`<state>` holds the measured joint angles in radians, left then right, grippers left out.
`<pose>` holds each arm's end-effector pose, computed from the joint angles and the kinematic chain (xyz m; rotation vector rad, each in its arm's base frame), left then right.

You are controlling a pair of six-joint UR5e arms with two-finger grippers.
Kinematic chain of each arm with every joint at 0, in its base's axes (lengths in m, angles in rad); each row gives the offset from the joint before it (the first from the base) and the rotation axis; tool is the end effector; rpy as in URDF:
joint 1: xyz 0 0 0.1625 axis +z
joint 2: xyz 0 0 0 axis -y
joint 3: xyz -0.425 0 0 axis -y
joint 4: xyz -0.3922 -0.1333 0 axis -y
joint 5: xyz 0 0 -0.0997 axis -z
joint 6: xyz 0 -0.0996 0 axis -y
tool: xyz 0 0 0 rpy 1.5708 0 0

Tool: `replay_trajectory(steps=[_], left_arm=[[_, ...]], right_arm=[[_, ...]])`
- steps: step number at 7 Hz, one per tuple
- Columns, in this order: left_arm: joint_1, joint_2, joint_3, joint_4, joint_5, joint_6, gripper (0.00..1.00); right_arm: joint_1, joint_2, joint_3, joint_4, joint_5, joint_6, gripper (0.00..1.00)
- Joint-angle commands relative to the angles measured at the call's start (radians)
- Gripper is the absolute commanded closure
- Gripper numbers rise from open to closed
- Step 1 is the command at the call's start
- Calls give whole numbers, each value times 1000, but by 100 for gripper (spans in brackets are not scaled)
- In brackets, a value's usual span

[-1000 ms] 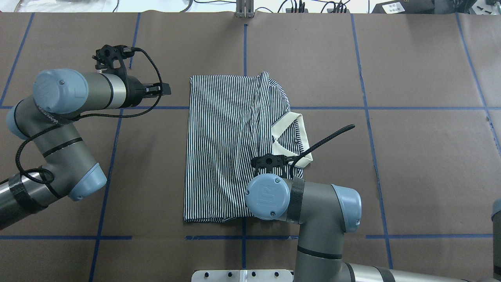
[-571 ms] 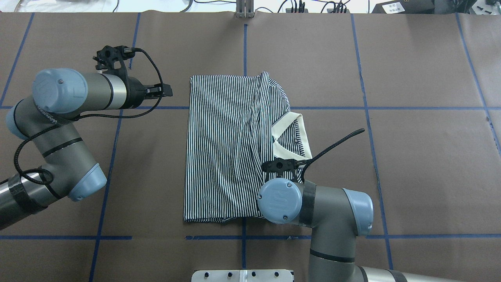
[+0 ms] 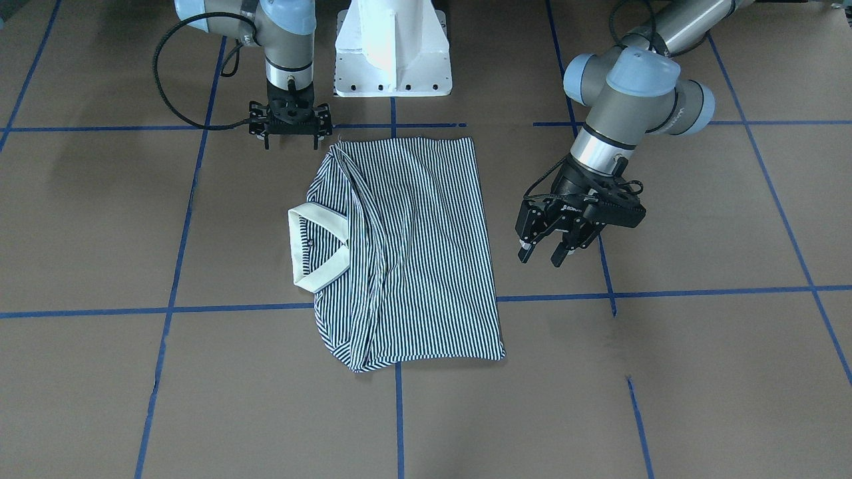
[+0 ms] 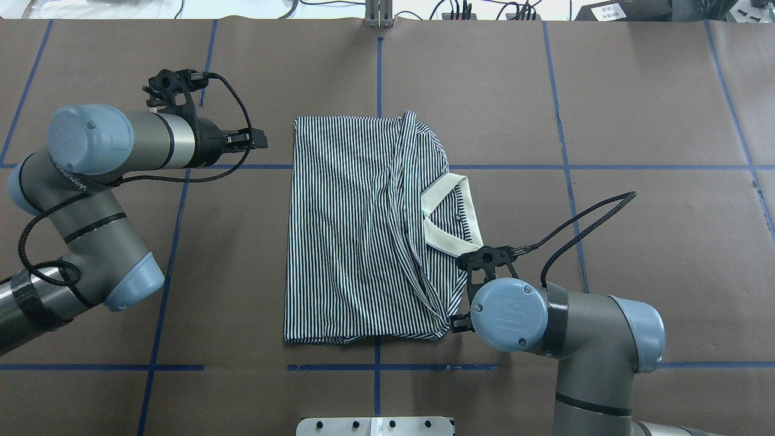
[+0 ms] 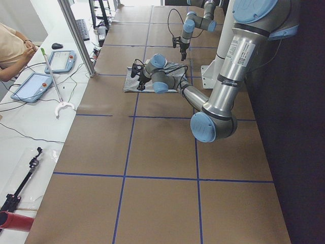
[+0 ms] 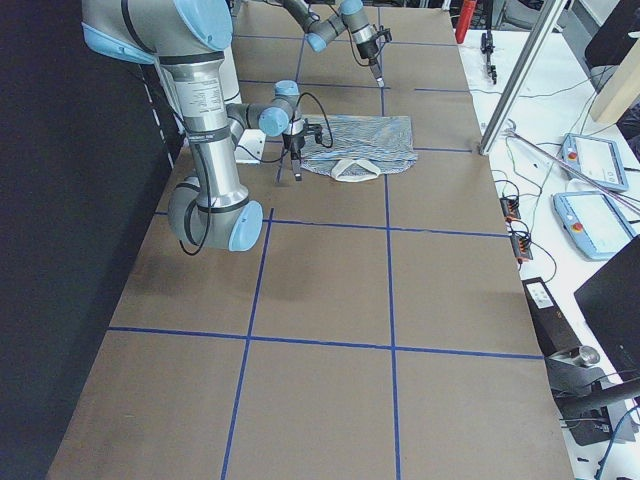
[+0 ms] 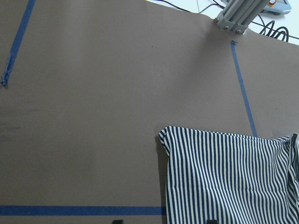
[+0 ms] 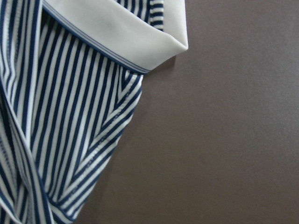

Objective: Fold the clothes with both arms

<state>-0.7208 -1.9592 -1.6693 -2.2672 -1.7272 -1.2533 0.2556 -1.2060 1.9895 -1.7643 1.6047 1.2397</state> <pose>0.4003 -0.5085 0.3172 0.4676 1.0967 -0.2621 -0.5164 -0.2692 0.3100 0.1391 -0.5744 -0.0833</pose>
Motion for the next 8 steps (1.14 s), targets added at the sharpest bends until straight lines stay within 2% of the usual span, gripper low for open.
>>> replay_trajectory(steps=[1,4,6,8], left_arm=[[-2,3,-42,49,0,2,33],[-3,31,-93,115,-2,11,33],[-3,37,-101,115,-3,12,34],[-3,37,-105,115,-2,12,34]], right_arm=[[28,67,-21,2,-5,-2,0],[45,264,-220,11,-11,-2,0],[51,312,-300,26,-12,-22,0],[79,313,-336,42,-12,-60,0]])
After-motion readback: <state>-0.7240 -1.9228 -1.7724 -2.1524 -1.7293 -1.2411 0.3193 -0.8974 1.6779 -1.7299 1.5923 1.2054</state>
